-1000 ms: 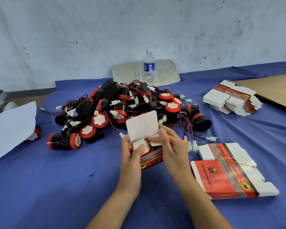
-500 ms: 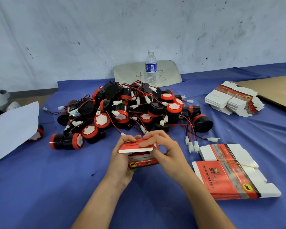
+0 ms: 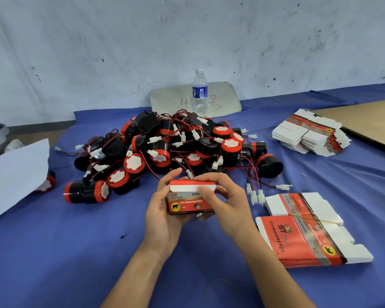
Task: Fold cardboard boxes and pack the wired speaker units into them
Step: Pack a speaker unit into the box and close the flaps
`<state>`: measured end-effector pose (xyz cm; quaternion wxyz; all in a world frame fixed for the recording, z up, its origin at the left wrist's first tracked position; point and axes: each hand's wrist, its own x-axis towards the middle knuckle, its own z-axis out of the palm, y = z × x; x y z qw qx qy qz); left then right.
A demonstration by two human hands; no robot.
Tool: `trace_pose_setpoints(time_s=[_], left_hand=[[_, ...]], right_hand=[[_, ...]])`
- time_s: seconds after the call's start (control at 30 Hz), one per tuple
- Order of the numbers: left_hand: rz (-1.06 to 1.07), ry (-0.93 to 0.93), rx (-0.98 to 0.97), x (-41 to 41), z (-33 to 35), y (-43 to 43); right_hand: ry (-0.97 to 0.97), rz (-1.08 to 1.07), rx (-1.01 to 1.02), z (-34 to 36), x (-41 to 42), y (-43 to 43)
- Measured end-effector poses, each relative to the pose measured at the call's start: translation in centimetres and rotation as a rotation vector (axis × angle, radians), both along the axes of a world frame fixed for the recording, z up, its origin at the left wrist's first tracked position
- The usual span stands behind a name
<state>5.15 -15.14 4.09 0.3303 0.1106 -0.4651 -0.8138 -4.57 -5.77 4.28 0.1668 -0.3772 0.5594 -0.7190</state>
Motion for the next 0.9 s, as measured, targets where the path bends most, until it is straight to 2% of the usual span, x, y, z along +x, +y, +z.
trace_pose_setpoints(time_s=[0.4,0.53,0.9], left_hand=[[0.278,-0.219,-0.416,-0.4,-0.9,0.8],[0.301,-0.250,-0.479,-0.5,-0.9,0.9],[0.322,-0.283,-0.628,-0.6,-1.7,0.3]], right_hand=[[-0.167,0.047,0.027,0.5,0.1,0.1],[-0.187,0.065,0.030,0.5,0.2,0.1],[-0.075,0.029,0.042,-0.3,-0.2,-0.5]])
